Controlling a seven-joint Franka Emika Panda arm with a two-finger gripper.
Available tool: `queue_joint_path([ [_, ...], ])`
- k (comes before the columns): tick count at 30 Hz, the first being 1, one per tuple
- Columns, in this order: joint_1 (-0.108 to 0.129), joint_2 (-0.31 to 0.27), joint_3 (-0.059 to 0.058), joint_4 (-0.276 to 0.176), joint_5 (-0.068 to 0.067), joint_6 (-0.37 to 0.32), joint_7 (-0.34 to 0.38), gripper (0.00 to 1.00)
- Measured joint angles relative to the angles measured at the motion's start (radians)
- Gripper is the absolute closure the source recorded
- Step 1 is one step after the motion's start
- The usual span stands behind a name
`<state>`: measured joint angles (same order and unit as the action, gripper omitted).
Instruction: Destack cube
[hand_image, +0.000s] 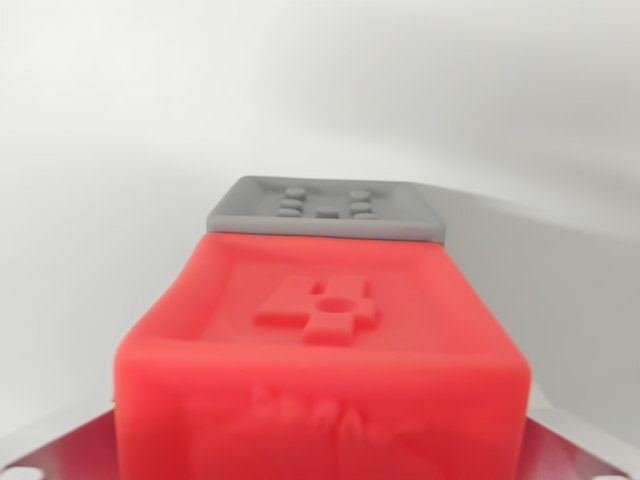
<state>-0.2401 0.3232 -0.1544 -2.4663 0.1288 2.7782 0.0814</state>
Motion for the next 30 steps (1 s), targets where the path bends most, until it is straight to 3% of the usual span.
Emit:
queue_joint_path([
  [22,0.001,-0.001,0.000,0.000,0.000,-0.001,0.000,1.00],
  [30,0.006,-0.025,-0.008,-0.002,-0.005,-0.020,0.004,1.00],
])
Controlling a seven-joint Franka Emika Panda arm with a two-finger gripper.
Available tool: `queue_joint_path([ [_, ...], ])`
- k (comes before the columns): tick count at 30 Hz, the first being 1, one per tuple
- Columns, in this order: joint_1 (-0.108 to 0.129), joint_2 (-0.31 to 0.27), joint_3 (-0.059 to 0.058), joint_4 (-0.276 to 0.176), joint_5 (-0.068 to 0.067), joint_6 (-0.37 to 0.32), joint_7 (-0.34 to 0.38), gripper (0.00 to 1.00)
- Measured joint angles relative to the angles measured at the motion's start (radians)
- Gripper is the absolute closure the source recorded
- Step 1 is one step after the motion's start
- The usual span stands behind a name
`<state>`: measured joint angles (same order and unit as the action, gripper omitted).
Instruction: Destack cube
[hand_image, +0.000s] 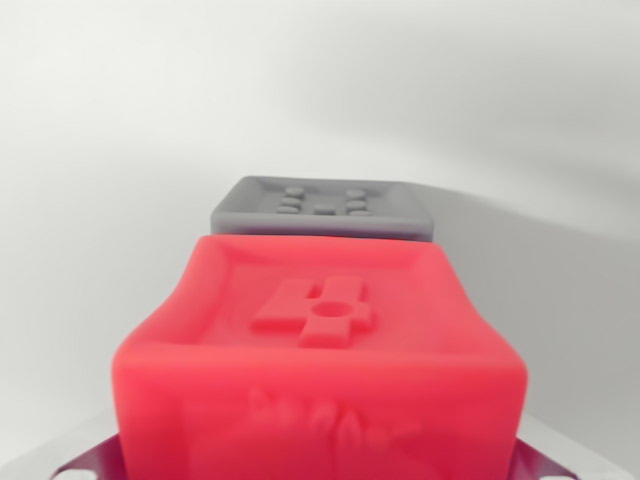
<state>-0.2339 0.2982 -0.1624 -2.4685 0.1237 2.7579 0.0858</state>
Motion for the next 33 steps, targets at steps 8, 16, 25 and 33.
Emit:
queue_joint_path([
  [8,0.007,-0.039,-0.010,-0.006,-0.016,-0.032,0.009,1.00],
  [16,0.012,-0.092,-0.021,-0.010,-0.039,-0.078,0.026,1.00],
  [25,0.012,-0.162,-0.027,-0.011,-0.071,-0.143,0.049,1.00],
  [33,0.016,-0.204,-0.027,-0.011,-0.084,-0.178,0.080,1.00],
])
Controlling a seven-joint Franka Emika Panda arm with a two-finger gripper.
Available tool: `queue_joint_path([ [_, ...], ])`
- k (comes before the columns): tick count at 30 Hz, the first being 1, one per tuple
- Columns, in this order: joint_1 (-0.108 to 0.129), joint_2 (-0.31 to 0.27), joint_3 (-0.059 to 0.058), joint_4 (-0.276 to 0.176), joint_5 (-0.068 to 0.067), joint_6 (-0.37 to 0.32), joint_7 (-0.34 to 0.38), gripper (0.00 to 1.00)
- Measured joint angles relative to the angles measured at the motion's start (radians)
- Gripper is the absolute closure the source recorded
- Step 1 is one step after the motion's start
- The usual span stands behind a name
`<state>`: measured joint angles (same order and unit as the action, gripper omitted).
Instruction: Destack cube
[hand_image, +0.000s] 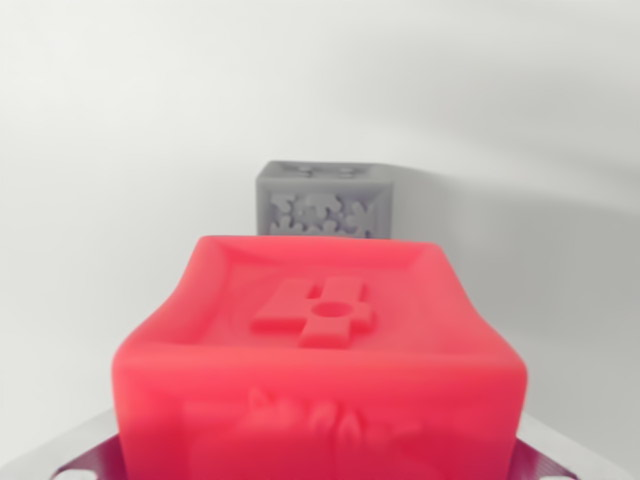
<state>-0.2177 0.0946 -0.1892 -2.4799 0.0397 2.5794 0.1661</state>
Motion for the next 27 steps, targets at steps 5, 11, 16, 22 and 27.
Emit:
queue_joint_path([
  [5,0.017,0.007,0.006,-0.003,-0.001,0.000,0.039,1.00],
  [11,0.036,0.007,0.010,-0.006,-0.001,0.003,0.087,1.00],
  [16,0.051,0.007,0.014,-0.008,-0.001,0.005,0.124,1.00],
  [22,0.071,0.008,0.019,-0.010,-0.001,0.009,0.175,1.00],
  [27,0.086,0.010,0.023,-0.011,-0.001,0.012,0.213,1.00],
])
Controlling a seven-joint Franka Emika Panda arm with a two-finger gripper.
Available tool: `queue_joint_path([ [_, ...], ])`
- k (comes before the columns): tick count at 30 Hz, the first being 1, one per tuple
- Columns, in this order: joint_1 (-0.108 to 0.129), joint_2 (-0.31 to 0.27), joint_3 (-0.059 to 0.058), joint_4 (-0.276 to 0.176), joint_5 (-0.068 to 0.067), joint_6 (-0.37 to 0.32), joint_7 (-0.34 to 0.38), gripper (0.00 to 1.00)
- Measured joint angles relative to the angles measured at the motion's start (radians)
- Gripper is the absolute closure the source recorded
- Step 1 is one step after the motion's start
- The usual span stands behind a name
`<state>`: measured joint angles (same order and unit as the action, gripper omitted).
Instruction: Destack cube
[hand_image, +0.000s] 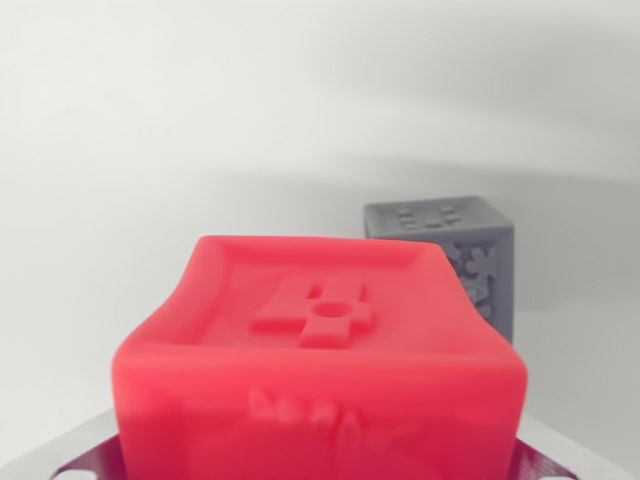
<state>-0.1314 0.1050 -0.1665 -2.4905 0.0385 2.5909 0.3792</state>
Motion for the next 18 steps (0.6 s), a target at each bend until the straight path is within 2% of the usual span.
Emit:
queue_joint_path([
  [18,0.059,0.011,0.016,0.000,0.000,0.011,0.150,1.00],
])
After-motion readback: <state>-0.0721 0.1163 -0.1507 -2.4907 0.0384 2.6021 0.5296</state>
